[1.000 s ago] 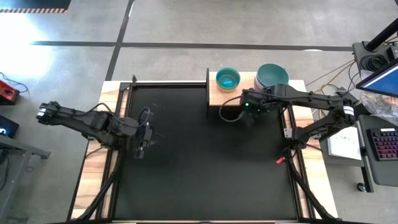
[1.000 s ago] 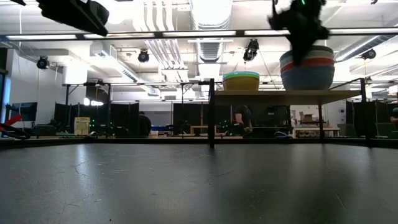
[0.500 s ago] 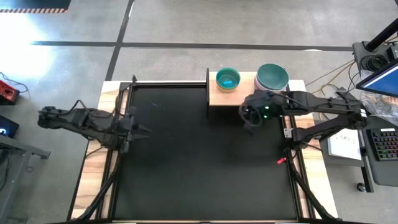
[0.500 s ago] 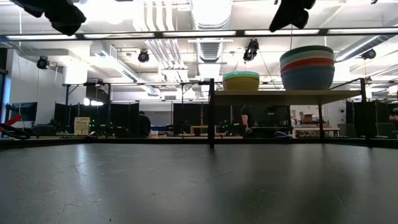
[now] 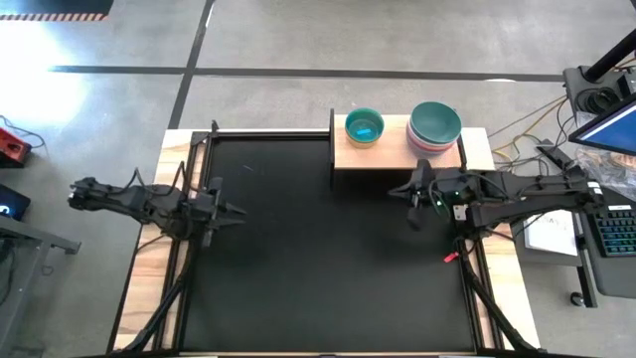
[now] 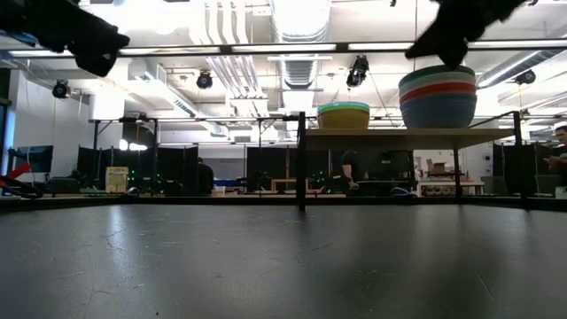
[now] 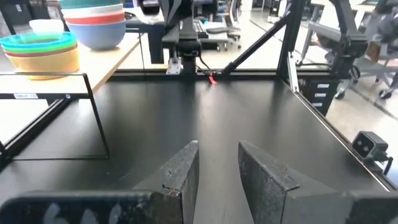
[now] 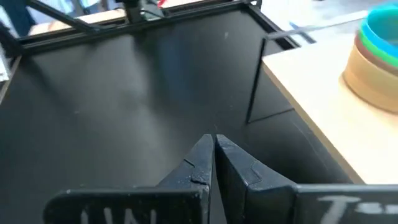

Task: Place and stack bowls onto a shelf
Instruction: Return to Home Position

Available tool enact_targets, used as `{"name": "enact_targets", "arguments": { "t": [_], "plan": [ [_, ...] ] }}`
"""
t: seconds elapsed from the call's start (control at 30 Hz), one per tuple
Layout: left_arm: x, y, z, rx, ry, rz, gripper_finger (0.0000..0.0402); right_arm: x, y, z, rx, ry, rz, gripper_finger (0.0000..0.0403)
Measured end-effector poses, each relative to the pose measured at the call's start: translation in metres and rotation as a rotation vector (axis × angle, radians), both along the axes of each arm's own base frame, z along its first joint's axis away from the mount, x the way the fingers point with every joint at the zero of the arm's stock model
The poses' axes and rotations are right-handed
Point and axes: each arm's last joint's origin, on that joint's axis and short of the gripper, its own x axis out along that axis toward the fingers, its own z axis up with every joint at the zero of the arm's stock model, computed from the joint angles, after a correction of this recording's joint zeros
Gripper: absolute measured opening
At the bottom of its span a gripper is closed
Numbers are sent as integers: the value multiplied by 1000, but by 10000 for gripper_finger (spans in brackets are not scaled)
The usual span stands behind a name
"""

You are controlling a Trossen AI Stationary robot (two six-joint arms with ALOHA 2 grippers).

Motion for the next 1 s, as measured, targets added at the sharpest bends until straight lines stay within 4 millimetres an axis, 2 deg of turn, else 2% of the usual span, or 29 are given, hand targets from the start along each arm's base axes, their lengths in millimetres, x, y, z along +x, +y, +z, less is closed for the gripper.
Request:
{"name": "enact_targets", "arguments": {
  "t": [0.2,0.47,0.73,1.0],
  "plan": [
    [5,-1,-18,-14,-67,1,95,-12,-1,-40,-4,-75,-57,9],
    [14,-3,-44,-4,-152,-1,95,-16,-2,-81,-13,-237,-72,9],
    [16,-3,-66,0,-181,4,95,-21,-2,-115,-17,-358,-70,9],
    [16,-3,-79,41,-166,23,95,-29,-2,-139,9,-375,-77,9]
  ]
}}
